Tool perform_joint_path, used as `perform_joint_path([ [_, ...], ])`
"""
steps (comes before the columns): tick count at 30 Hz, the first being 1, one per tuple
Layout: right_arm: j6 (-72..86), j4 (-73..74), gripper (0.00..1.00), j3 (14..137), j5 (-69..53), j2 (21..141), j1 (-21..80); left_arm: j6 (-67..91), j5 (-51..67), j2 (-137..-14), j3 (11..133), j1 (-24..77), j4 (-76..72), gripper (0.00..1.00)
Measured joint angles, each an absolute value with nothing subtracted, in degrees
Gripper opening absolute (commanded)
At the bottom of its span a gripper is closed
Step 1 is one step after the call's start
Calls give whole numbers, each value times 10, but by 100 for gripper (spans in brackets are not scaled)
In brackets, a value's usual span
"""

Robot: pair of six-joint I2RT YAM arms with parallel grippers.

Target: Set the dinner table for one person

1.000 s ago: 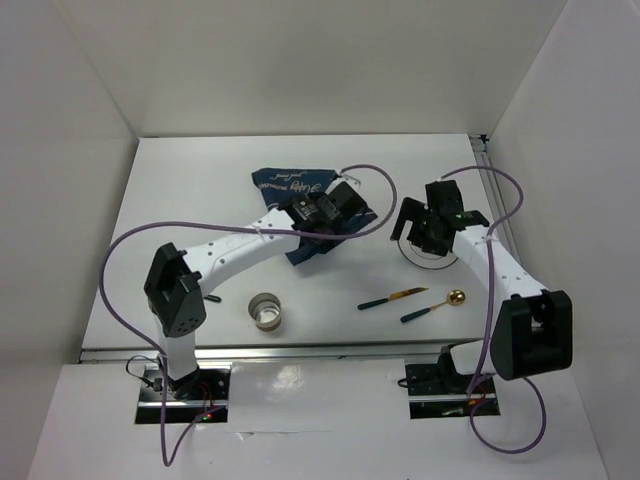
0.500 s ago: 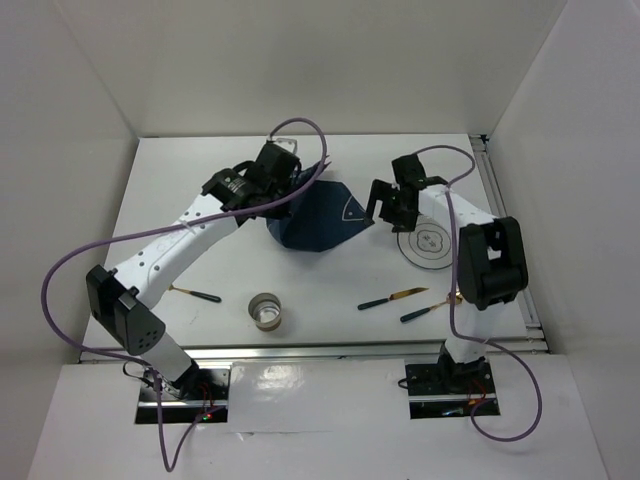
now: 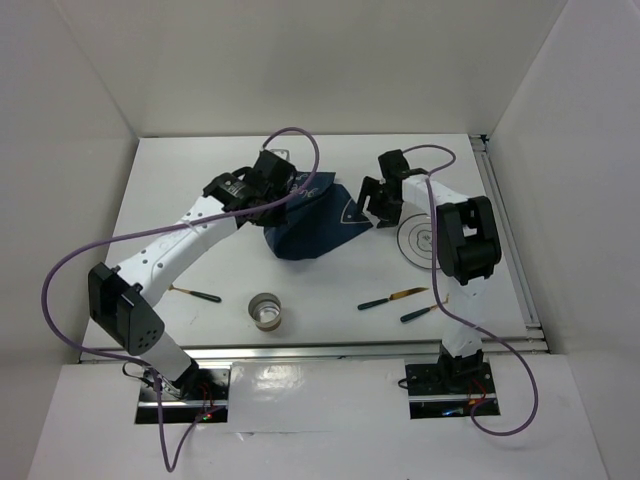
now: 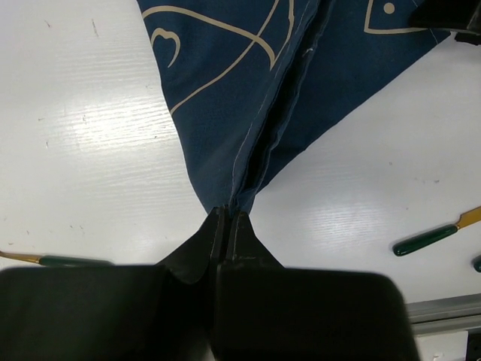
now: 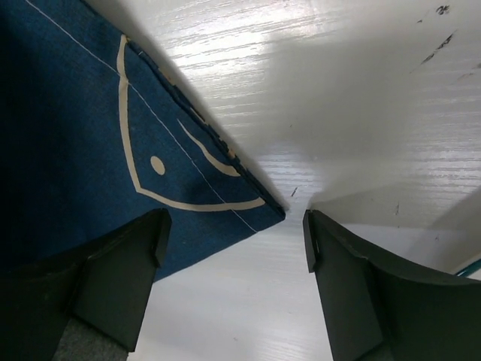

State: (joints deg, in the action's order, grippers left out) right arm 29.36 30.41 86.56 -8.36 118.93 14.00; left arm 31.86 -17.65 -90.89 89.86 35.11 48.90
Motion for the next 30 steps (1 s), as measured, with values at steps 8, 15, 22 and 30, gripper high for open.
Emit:
perform_joint_path([
  [8, 314, 295, 11, 866, -77, 1202, 159, 320, -160, -904, 894, 321, 489, 0],
  [15, 320, 315, 0, 898, -72, 1202, 175, 317, -140, -900, 931, 285, 521, 0],
  [22, 305, 335, 0, 961, -67, 1080, 175, 300, -86, -927, 1148, 180, 576, 0],
  [30, 316, 337, 0, 947, -47, 801, 188, 316, 14, -822, 1136, 91, 573, 0],
])
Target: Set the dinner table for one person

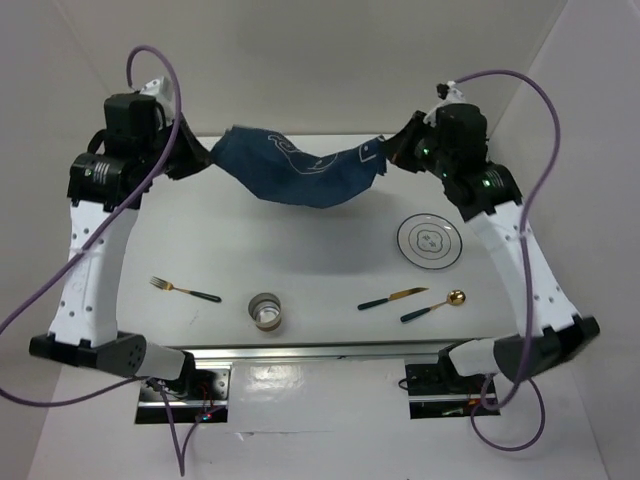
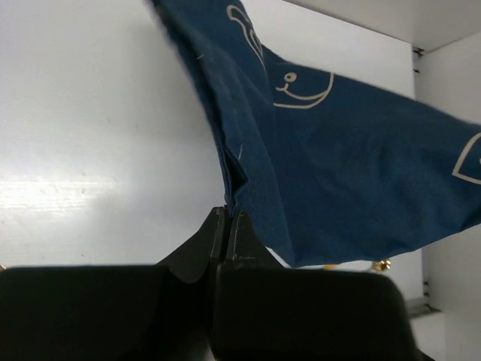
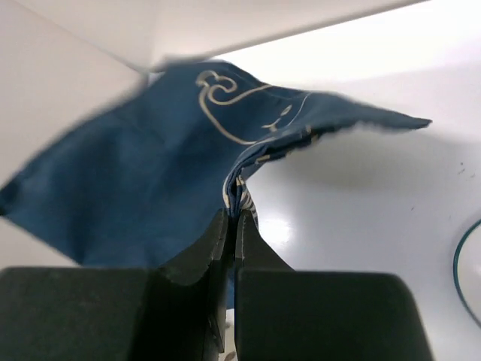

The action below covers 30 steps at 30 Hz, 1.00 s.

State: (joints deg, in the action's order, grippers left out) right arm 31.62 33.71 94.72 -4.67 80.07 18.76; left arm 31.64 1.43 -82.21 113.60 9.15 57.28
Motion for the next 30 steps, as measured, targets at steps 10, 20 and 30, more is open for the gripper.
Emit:
perform_joint_path([
  [10, 334, 397, 0, 907, -3, 710, 201, 334, 116, -766, 1084, 48, 552, 0],
  [20, 293, 382, 0, 1010, 10, 898, 170, 334, 206, -939, 1152, -6, 507, 0],
  [30, 286, 343, 0, 1120, -10, 979, 108, 351, 276, -1020, 1257, -54, 462, 0],
])
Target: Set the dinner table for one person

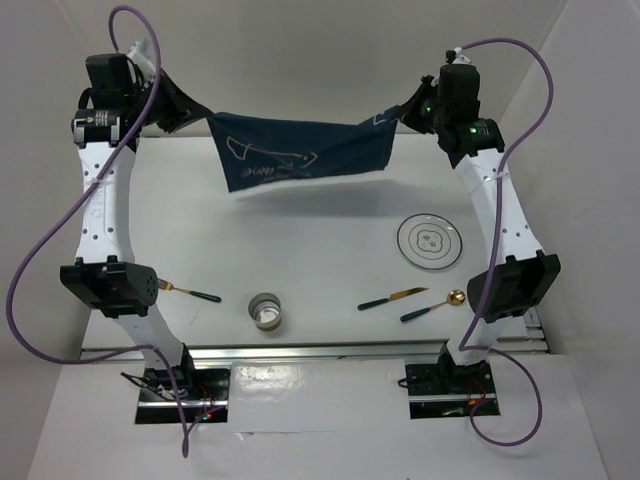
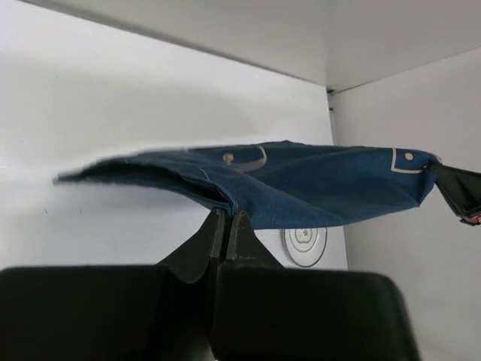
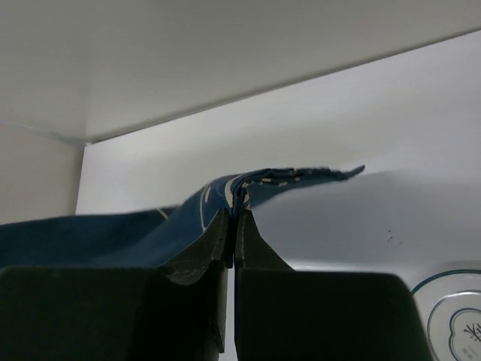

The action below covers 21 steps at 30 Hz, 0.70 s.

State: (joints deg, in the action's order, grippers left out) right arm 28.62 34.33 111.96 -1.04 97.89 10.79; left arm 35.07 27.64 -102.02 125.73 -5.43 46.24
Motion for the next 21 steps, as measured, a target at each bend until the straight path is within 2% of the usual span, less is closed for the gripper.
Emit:
perform_joint_path([
  [4, 286, 314, 0, 1092, -20, 962, 100, 362, 300, -1006, 1223, -78, 419, 0],
  [10, 299, 263, 0, 877, -49, 876, 100, 362, 304, -893, 947, -81, 368, 0],
  [11, 304, 254, 9, 834, -55, 862, 101, 362, 305, -876, 906, -80, 365, 5],
  [13, 315, 244, 45, 749, -68, 836, 105, 357, 306, -836, 813, -80, 361, 31],
  [14, 318, 237, 61, 707, -72, 825, 109, 353, 307, -820, 774, -80, 360, 47],
  [15, 321, 235, 75, 669, -74, 816, 116, 343, 307, -803, 734, -80, 359, 73],
  [16, 323, 237, 80, 635, -75, 809, 125, 336, 304, -790, 702, -81, 367, 84],
  [18, 324, 242, 83, 587, -70, 801, 144, 327, 291, -778, 662, -83, 389, 95],
  [20, 327, 253, 80, 566, -62, 799, 158, 316, 265, -777, 654, -84, 407, 95],
  [21, 328, 257, 72, 566, -58, 799, 161, 313, 253, -777, 655, -85, 409, 88],
])
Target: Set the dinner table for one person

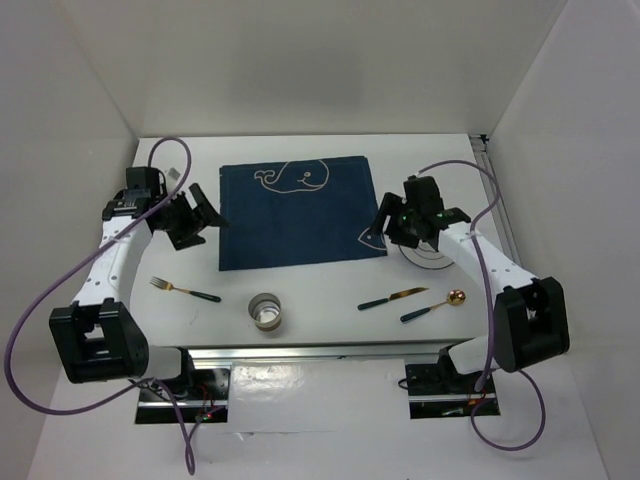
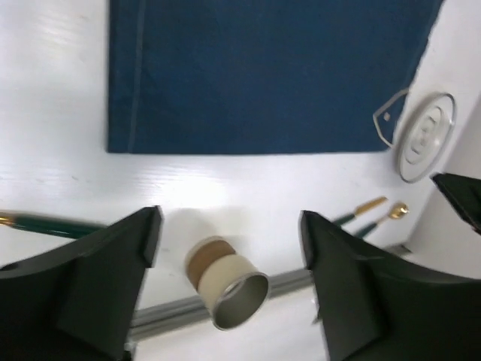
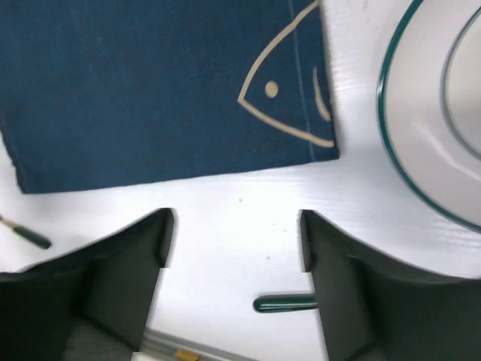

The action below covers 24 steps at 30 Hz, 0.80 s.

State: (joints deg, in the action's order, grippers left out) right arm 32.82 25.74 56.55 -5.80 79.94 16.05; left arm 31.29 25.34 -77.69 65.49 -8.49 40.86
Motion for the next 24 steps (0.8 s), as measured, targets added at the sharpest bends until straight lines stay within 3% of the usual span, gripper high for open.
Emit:
perform_joint_path([
  [1, 328, 256, 63, 566, -53, 799, 161, 310, 241, -778, 661, -84, 411, 70],
  [2, 329, 257, 37, 570, -48, 799, 162, 305, 227, -780, 669, -82, 410, 14],
  [3, 327, 256, 25, 576, -44, 800, 165, 302, 216, -785, 677, -79, 406, 0],
  [5, 330, 256, 5, 605, -35, 818, 174, 300, 196, -811, 697, -63, 389, 0],
  [6, 326, 254, 1, 628, -33, 836, 182, 301, 190, -835, 714, -52, 385, 0],
  [15, 312, 270, 0, 918, -4, 1149, 226, 324, 92, -1111, 860, 47, 365, 0],
  [19, 315, 289, 0, 957, 7, 1232, 226, 334, 78, -1157, 885, 66, 374, 0],
  [24, 326, 291, 0, 932, 12, 1245, 226, 336, 78, -1178, 886, 69, 369, 0],
])
